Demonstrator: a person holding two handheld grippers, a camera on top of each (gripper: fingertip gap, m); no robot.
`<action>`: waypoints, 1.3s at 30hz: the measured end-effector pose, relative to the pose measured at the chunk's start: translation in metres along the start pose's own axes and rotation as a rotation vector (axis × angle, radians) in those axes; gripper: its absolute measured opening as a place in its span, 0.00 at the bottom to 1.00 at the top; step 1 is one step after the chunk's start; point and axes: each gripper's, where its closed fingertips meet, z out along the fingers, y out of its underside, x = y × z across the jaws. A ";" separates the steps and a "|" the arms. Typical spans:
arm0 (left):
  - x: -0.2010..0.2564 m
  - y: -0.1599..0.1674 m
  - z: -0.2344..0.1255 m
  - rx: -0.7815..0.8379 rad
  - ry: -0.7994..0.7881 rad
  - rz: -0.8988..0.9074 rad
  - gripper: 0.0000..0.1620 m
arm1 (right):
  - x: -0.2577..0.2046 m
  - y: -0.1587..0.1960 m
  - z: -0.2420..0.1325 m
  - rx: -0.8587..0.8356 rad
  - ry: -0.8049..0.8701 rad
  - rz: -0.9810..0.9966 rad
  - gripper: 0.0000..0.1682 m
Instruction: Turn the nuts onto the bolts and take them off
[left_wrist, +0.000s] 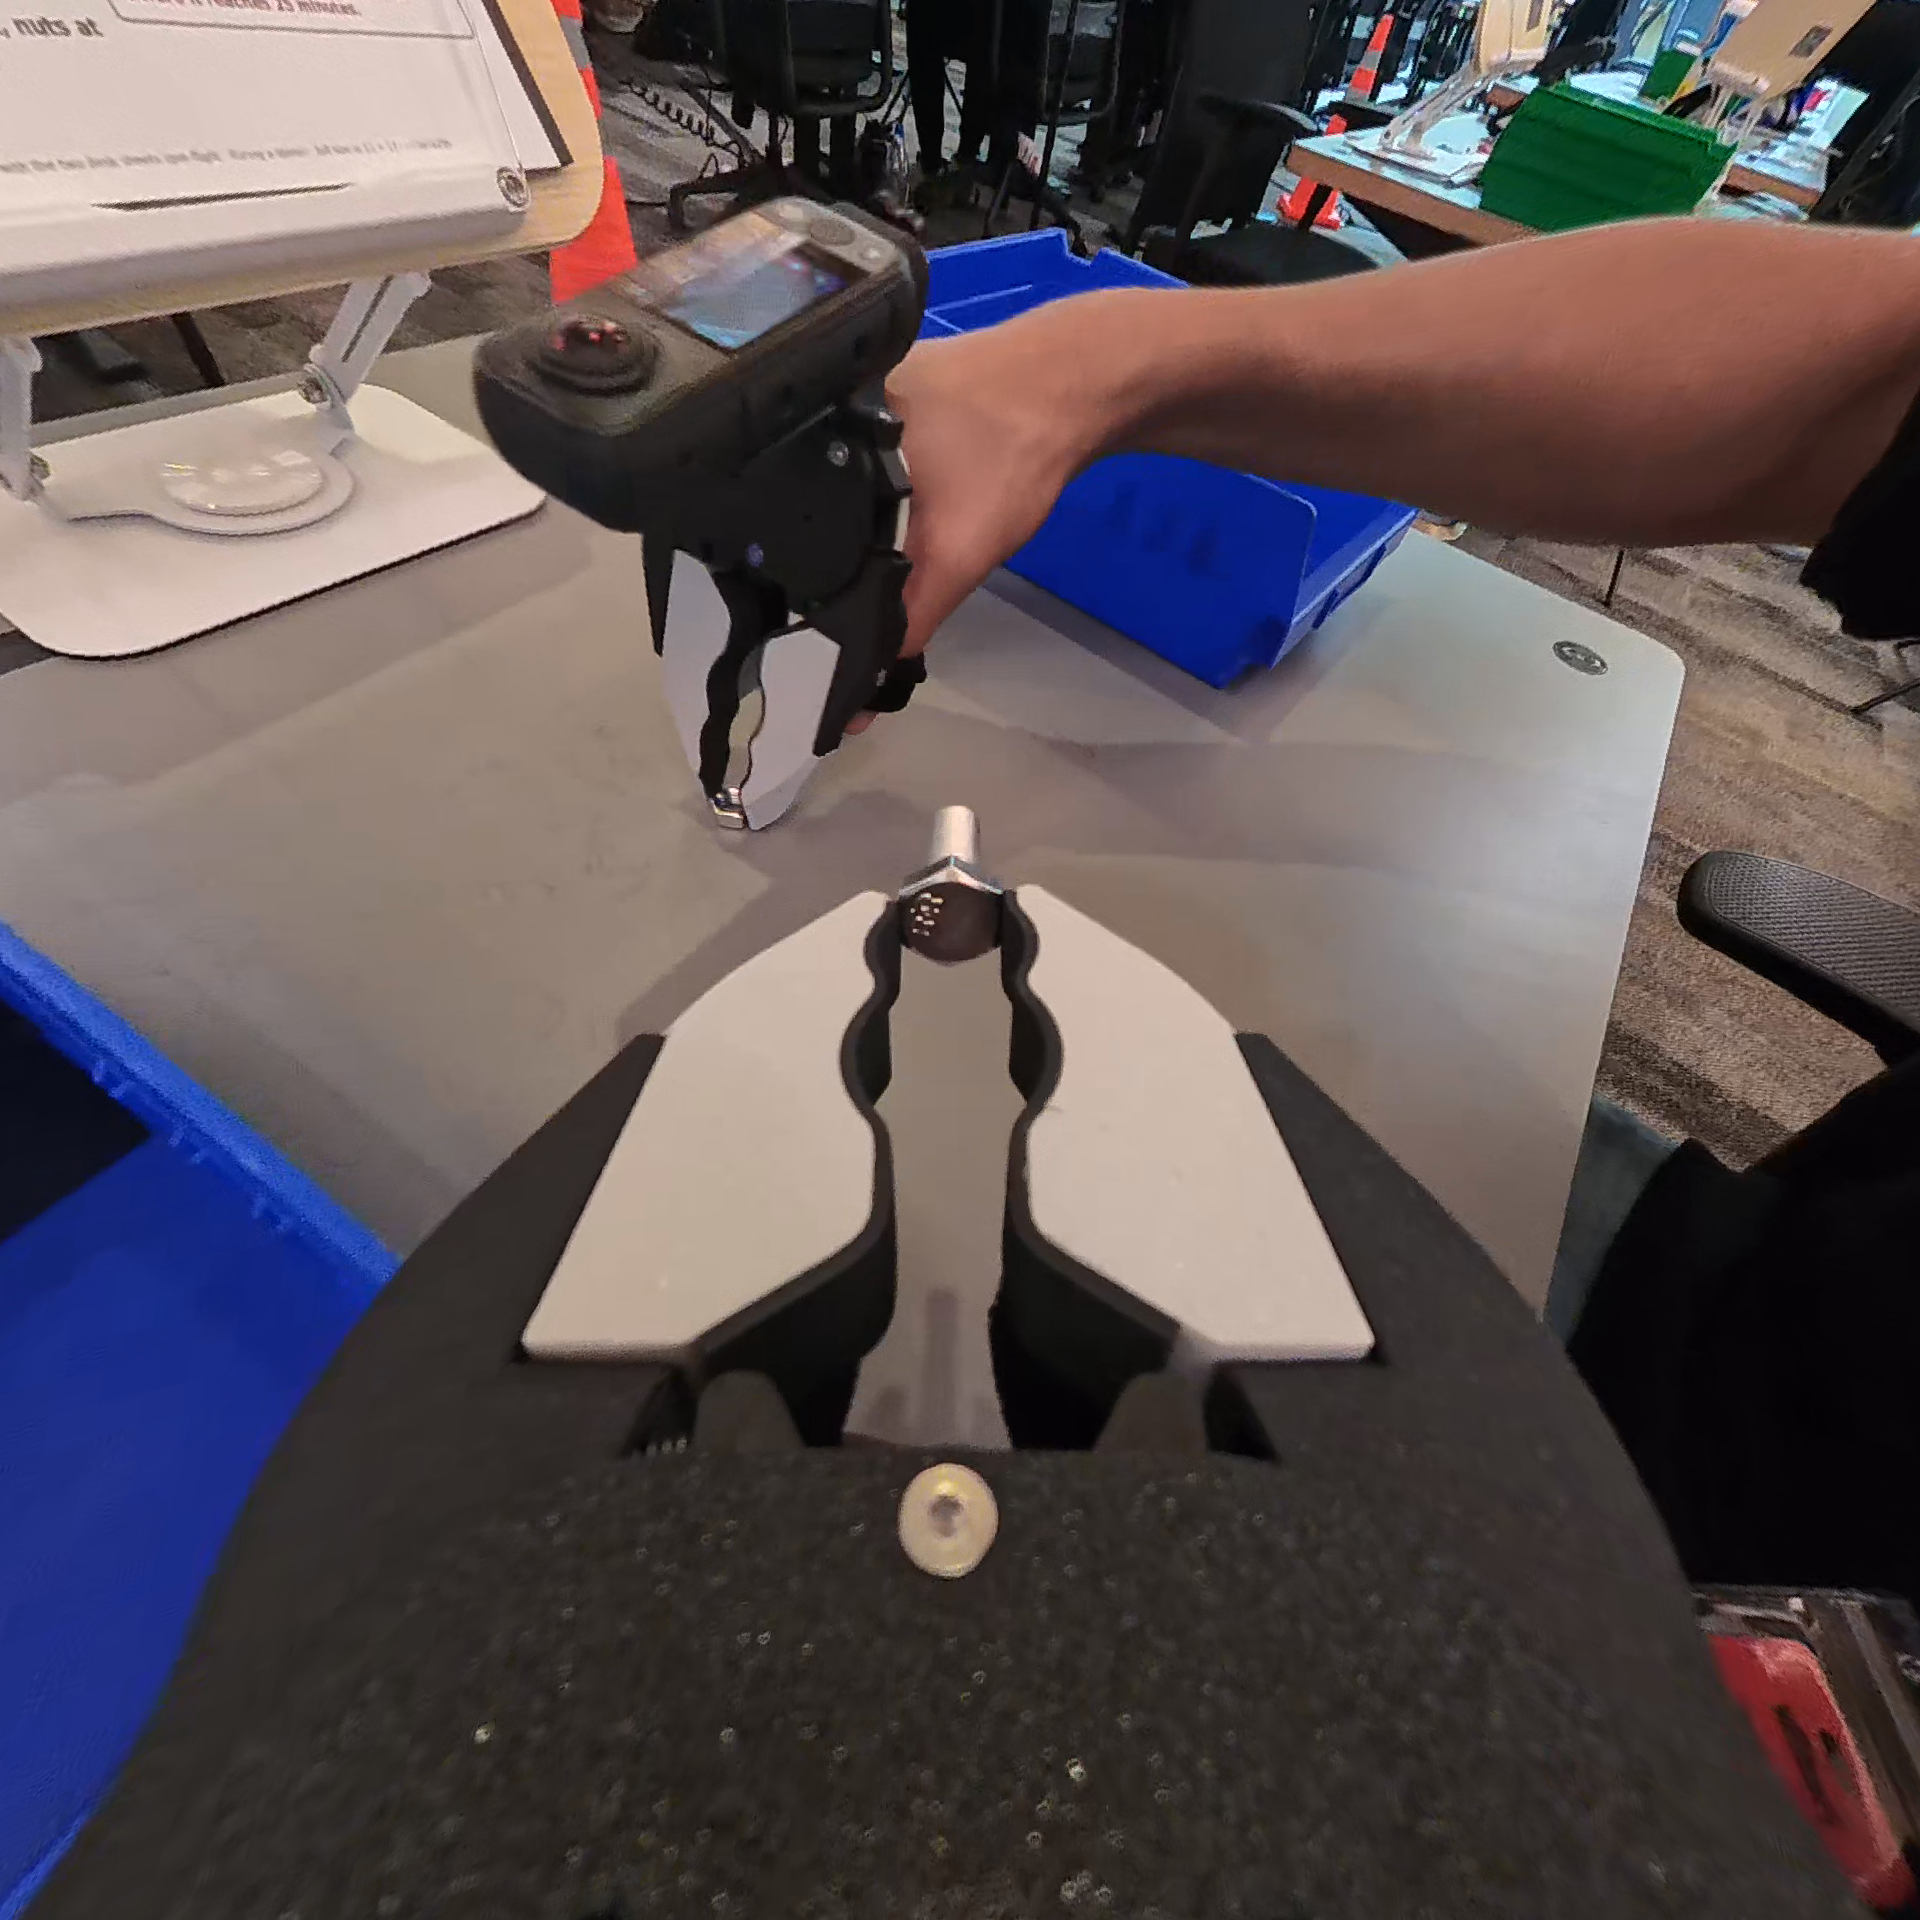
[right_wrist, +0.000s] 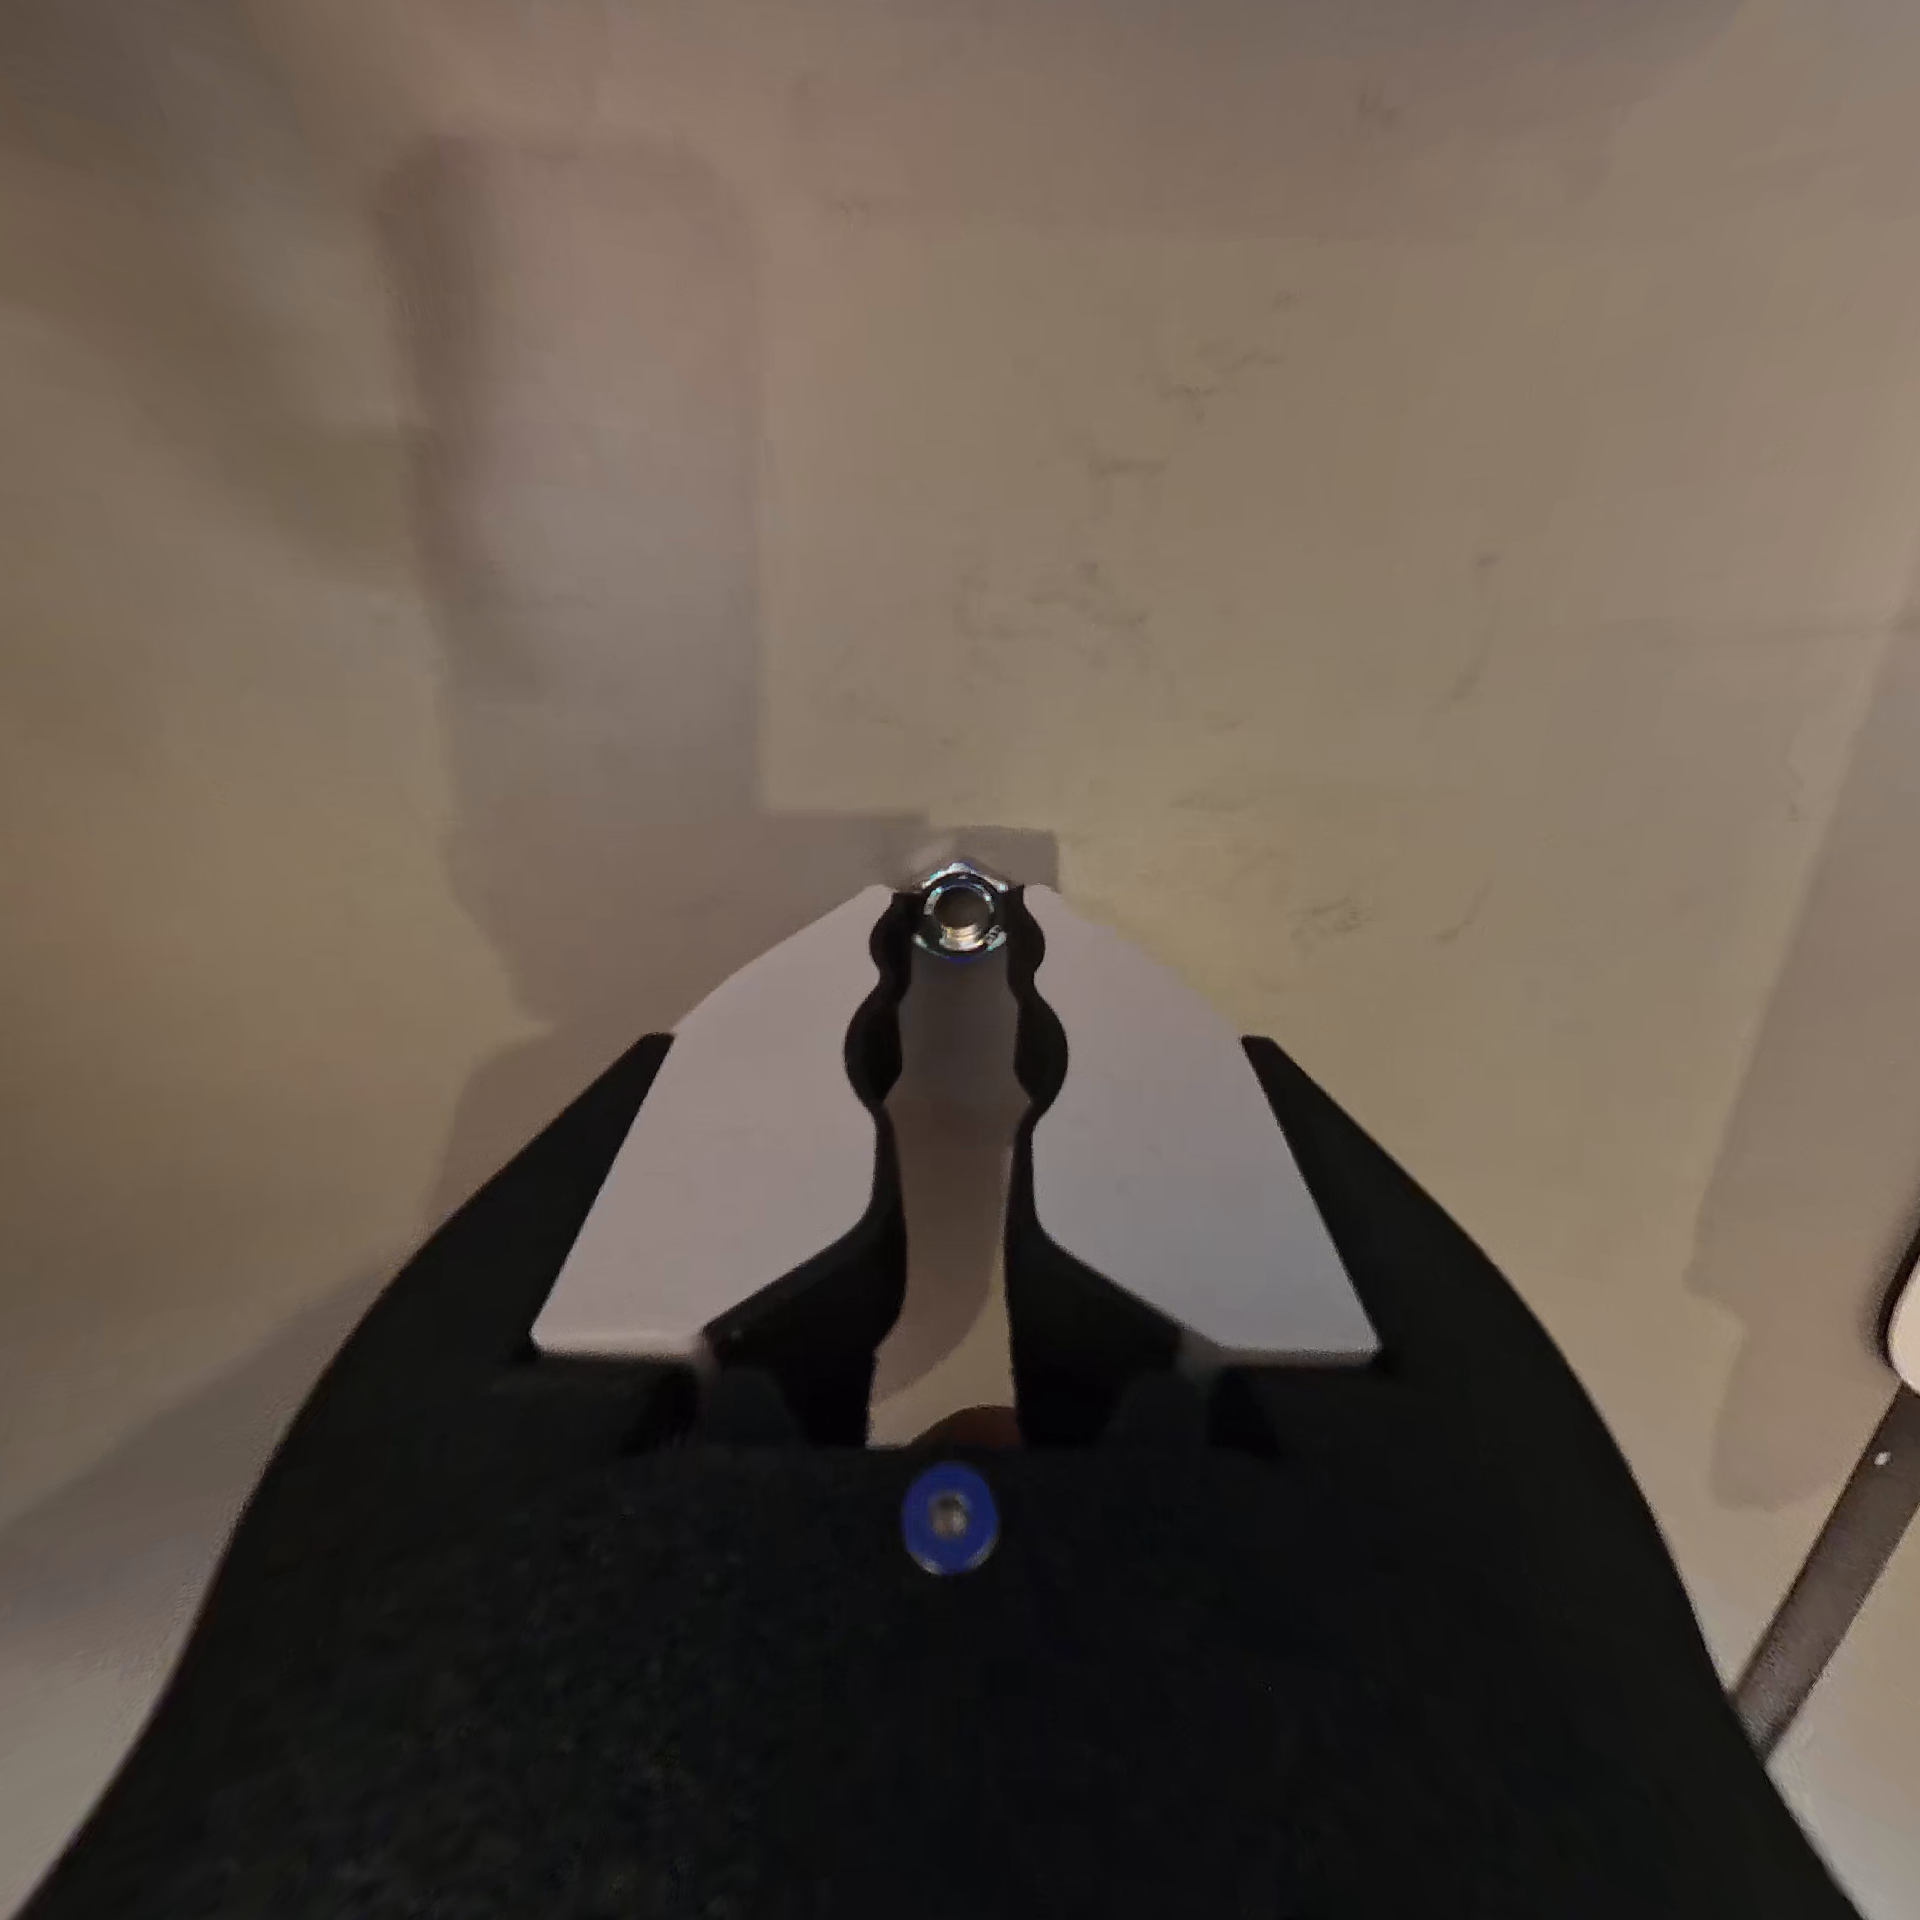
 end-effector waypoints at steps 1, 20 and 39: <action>-0.001 -0.002 -0.001 0.004 -0.002 0.003 0.10 | -0.003 -0.003 -0.002 0.039 -0.005 -0.006 0.10; 0.024 -0.143 0.022 0.063 0.681 -0.208 0.10 | -0.063 -0.048 -0.258 1.010 0.869 -0.937 0.10; 0.030 -0.148 0.039 0.047 0.854 -0.304 0.10 | -0.082 -0.065 -0.266 0.869 1.027 -1.390 0.10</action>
